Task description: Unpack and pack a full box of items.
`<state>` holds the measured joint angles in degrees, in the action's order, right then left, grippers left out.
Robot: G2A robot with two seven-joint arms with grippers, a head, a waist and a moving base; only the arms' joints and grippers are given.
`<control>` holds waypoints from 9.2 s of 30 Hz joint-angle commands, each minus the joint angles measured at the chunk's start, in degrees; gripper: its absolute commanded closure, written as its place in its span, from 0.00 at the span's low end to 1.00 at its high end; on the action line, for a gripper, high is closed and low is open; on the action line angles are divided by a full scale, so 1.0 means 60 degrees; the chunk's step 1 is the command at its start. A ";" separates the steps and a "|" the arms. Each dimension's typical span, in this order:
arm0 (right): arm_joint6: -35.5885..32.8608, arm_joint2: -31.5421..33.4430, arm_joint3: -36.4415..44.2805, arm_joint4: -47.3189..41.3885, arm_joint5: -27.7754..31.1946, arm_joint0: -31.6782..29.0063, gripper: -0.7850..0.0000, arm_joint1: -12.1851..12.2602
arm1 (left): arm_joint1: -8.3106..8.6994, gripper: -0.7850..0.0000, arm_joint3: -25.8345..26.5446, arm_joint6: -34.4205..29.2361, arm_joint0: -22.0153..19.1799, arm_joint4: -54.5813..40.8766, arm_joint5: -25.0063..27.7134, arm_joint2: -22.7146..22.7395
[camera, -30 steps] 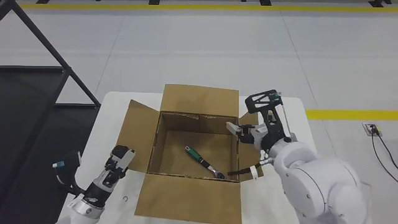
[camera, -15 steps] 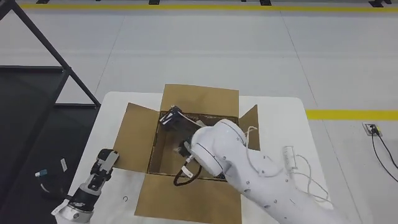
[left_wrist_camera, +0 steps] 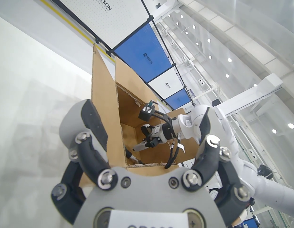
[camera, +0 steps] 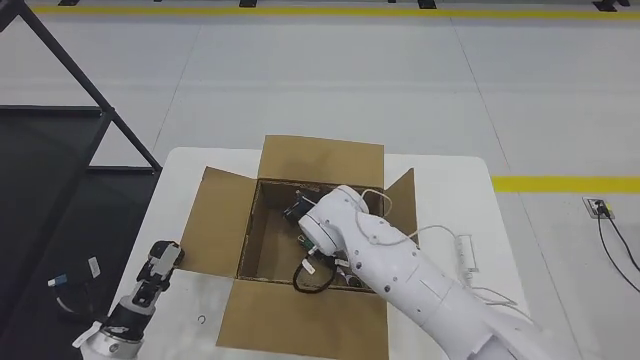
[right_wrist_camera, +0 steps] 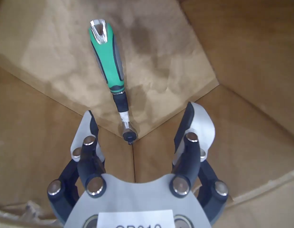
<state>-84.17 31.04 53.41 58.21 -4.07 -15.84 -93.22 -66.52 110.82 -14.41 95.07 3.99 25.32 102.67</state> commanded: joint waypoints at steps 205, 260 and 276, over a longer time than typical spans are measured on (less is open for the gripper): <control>0.0011 0.9520 1.2978 -0.0198 0.2398 -0.7961 1.00 0.2122 | -0.0037 0.00 0.0887 -0.0405 -0.0462 0.1432 -0.0874 -0.1158; 0.1538 0.7855 0.9231 0.2391 0.0337 -0.7111 1.00 0.2329 | -0.0025 0.00 0.0651 -0.0355 -0.0556 0.1282 -0.0925 -0.1002; 0.1920 0.7473 0.7967 0.1510 0.0795 -0.6376 1.00 0.2349 | -0.0035 0.00 0.0682 -0.0143 -0.0373 0.1222 -0.0872 -0.0899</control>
<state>-72.66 75.74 101.05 67.48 0.59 -54.14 -79.18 -66.72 114.89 -15.35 92.73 11.31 20.07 97.26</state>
